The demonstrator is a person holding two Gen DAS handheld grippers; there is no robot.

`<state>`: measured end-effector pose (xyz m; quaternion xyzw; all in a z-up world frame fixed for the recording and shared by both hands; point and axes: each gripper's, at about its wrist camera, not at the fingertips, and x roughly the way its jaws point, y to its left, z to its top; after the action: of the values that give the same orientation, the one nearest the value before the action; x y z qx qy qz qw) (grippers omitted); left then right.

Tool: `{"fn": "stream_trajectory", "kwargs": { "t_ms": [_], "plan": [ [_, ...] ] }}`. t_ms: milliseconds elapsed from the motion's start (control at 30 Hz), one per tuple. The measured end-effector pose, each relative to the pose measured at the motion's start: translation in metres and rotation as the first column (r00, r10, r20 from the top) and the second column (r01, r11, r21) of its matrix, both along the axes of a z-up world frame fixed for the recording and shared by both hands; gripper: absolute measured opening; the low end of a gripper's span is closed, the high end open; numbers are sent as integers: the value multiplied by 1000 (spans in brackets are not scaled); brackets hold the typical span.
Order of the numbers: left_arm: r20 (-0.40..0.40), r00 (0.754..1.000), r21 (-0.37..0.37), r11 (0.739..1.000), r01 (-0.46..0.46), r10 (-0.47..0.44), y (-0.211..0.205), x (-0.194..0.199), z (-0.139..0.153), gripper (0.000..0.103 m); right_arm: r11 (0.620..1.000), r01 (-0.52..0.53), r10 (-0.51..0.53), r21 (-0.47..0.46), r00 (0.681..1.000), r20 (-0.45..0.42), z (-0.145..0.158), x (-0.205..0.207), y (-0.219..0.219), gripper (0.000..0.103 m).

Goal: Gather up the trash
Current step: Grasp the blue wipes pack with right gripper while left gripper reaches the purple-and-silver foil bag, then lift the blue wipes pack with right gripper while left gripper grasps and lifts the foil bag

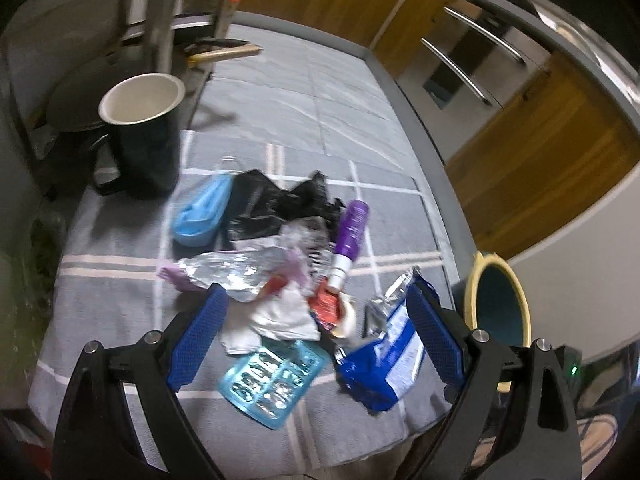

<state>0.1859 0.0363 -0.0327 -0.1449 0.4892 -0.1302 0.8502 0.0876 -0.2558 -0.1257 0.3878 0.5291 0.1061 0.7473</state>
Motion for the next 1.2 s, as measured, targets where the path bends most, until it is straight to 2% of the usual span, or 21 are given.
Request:
{"fn": "stream_trajectory", "kwargs": {
  "t_ms": [300, 500, 567, 700, 733, 800, 900, 967, 1033, 1067, 1100, 1133, 1200],
  "plan": [
    [-49, 985, -75, 983, -169, 166, 42, 12, -15, 89, 997, 6, -3, 72, 999, -43, -15, 10, 24, 66],
    [-152, 965, -165, 957, -238, 214, 59, 17, -45, 88, 995, 7, -1, 98, 998, -63, -23, 14, 35, 66],
    [-196, 952, -219, 936, -275, 234, 65, 18, -59, 85, 995, 11, -4, 102, 998, -65, -25, 16, 37, 66],
    [-256, 927, -316, 883, -347, 273, 76, 20, -80, 72, 995, 20, -13, 102, 997, -72, -28, 19, 39, 64],
    [-265, 923, -336, 870, -360, 279, 78, 20, -84, 68, 994, 27, -19, 105, 997, -76, -30, 19, 38, 59],
    [-282, 915, -367, 849, -381, 289, 80, 21, -91, 63, 993, 32, -23, 114, 997, -78, -32, 19, 35, 55],
    [-309, 908, -381, 838, -390, 283, 79, 21, -99, 53, 992, 29, -20, 124, 997, -78, -33, 19, 34, 50],
    [-328, 903, -379, 837, -395, 277, 77, 20, -104, 44, 993, 23, -15, 114, 997, -74, -32, 19, 34, 40],
    [-353, 895, -354, 847, -397, 272, 74, 19, -110, 23, 994, 19, -12, 109, 998, -66, -30, 19, 34, 36],
    [-362, 890, -346, 847, -404, 276, 73, 18, -112, 19, 994, 18, -12, 106, 998, -62, -29, 19, 33, 34],
    [-372, 883, -332, 847, -416, 288, 74, 16, -113, 9, 995, 17, -11, 101, 998, -59, -28, 19, 33, 32],
    [-373, 880, -327, 846, -421, 293, 75, 15, -113, 5, 995, 14, -9, 98, 999, -51, -27, 19, 32, 26],
    [-370, 877, -320, 844, -430, 307, 76, 13, -111, 0, 996, 15, -12, 90, 999, -41, -24, 18, 30, 26]
  ]
}}
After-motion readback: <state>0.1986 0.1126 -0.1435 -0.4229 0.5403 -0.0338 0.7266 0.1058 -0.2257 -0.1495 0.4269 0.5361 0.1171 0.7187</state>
